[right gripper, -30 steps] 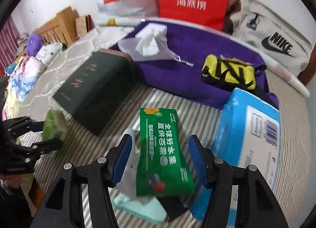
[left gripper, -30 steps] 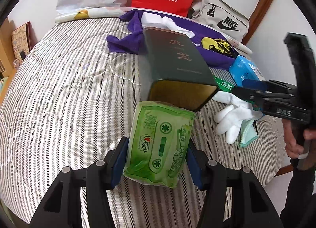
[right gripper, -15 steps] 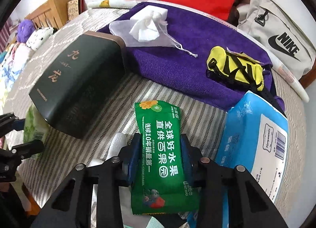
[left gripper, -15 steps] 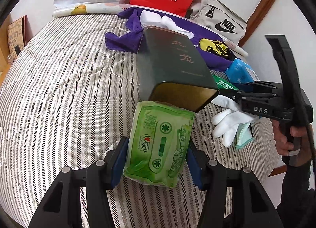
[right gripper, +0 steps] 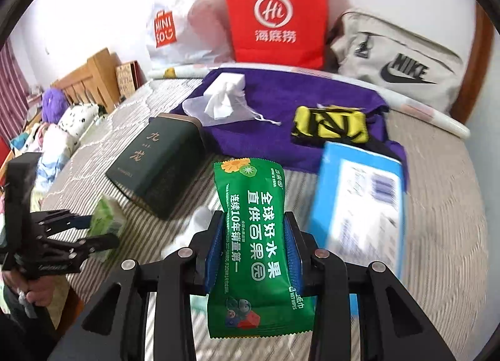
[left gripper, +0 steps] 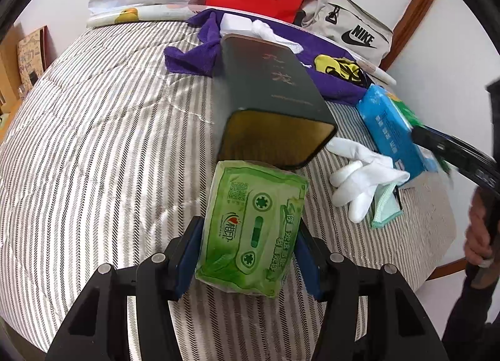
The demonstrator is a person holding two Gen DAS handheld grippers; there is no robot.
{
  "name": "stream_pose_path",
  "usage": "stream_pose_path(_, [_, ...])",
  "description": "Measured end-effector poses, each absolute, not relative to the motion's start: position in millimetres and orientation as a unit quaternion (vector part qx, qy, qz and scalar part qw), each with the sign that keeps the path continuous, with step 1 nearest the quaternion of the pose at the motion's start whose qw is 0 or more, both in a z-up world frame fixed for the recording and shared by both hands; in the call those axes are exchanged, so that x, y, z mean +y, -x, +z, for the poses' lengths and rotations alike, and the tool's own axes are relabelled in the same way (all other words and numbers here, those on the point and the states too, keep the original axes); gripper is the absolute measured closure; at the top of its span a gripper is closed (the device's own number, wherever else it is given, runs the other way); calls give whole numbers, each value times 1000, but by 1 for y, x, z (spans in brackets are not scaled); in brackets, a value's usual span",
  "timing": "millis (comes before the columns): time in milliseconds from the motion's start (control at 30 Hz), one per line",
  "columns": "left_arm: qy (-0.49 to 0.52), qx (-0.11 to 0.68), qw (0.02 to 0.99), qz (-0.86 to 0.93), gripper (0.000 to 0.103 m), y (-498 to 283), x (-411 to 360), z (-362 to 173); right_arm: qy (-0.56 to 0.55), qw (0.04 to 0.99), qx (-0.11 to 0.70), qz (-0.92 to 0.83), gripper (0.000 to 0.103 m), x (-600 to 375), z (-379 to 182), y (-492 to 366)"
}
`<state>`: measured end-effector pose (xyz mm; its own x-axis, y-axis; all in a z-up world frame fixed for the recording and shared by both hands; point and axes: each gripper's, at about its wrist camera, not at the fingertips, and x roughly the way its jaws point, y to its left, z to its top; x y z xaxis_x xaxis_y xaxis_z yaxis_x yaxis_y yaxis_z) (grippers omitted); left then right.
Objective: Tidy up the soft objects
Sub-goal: 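Carry the wipes pack with the left tool while the right tool carries the green packet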
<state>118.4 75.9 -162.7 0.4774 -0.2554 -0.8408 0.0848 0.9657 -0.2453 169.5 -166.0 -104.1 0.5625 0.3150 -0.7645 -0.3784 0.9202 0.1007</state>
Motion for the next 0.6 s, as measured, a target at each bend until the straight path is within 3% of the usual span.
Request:
stream_pose_path(400, [49,503,860,-73,49,-116,59,-164,70,894,404,180,66,-222,-127,-75])
stream_pose_path(600, [28,505,860,-60,47,-116,51,-165,39,878,443,178,66,-244,-161,-72])
